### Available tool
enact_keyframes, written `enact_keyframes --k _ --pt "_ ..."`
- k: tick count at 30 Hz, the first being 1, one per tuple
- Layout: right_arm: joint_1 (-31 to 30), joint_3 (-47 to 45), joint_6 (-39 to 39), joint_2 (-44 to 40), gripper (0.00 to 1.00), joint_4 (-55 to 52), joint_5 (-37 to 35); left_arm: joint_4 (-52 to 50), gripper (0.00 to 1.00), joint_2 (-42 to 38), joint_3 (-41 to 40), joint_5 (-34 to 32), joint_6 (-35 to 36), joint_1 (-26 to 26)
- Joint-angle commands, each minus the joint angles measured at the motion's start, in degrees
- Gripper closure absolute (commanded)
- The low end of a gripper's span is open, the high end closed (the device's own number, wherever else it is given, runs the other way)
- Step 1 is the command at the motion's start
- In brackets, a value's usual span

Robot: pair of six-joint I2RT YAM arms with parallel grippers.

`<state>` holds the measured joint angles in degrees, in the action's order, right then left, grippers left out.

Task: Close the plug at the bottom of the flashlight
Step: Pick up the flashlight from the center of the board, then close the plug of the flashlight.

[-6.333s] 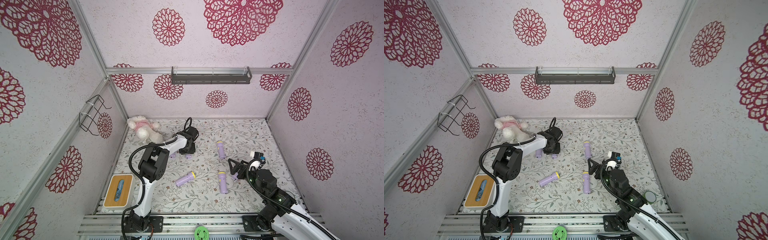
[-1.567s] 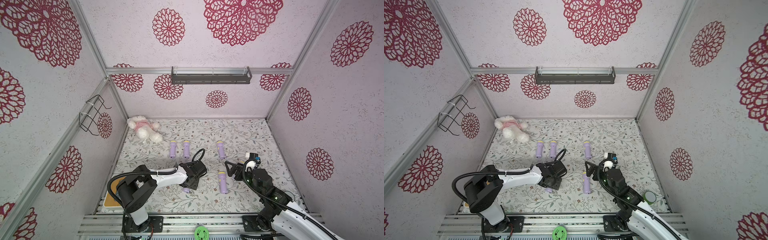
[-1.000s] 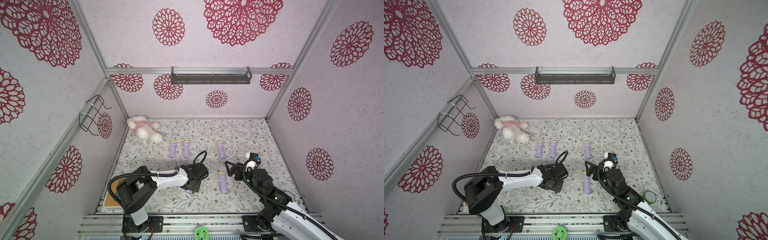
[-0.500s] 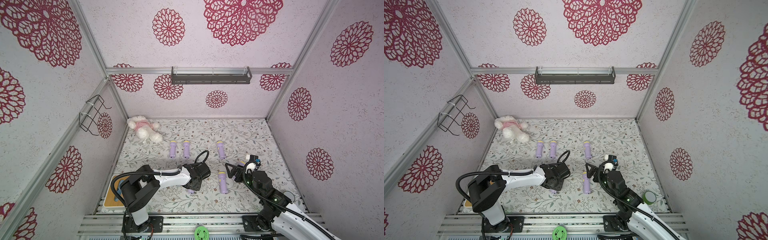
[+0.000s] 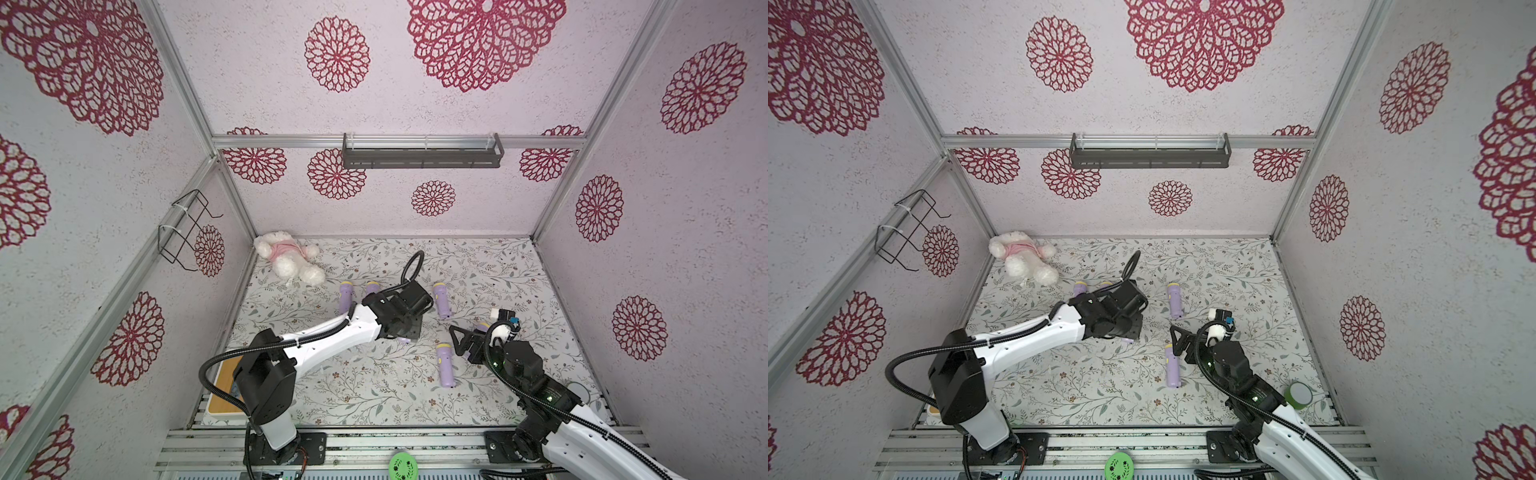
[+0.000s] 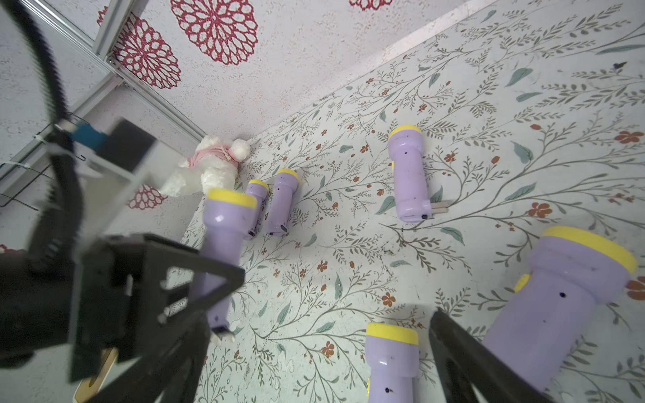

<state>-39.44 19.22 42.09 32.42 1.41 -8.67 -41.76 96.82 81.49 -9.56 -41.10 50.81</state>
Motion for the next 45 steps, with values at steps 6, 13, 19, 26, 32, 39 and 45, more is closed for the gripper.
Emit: enact_keyframes --k 6,13,19,26,32,39,45 --pt "-0.20 3.36 5.65 3.64 0.01 9.59 3.73 14.16 1.00 -6.48 1.20 14.91 -3.72 -6.71" --pt "-0.15 2.49 14.81 13.63 0.01 31.21 8.63 30.33 1.00 -10.72 -5.91 23.43 -12.15 -11.58" --pt "-0.11 2.25 22.31 25.32 0.01 53.95 12.49 44.20 1.00 -12.70 -12.32 25.68 -19.63 -14.00" --pt "-0.18 0.42 28.77 32.49 0.01 71.28 10.51 57.09 1.00 -12.40 -17.77 27.04 -27.48 -16.37" --pt "-0.13 0.30 35.32 40.24 0.02 84.92 10.35 67.11 1.00 -10.40 -20.76 28.19 -33.57 -17.05" --pt "-0.16 1.58 39.99 47.74 0.05 94.01 10.62 72.21 1.00 -8.57 -21.54 28.57 -37.21 -17.40" --pt "-0.29 3.11 39.40 49.81 0.07 95.09 10.95 74.24 1.00 -7.31 -22.47 28.03 -38.42 -17.45"
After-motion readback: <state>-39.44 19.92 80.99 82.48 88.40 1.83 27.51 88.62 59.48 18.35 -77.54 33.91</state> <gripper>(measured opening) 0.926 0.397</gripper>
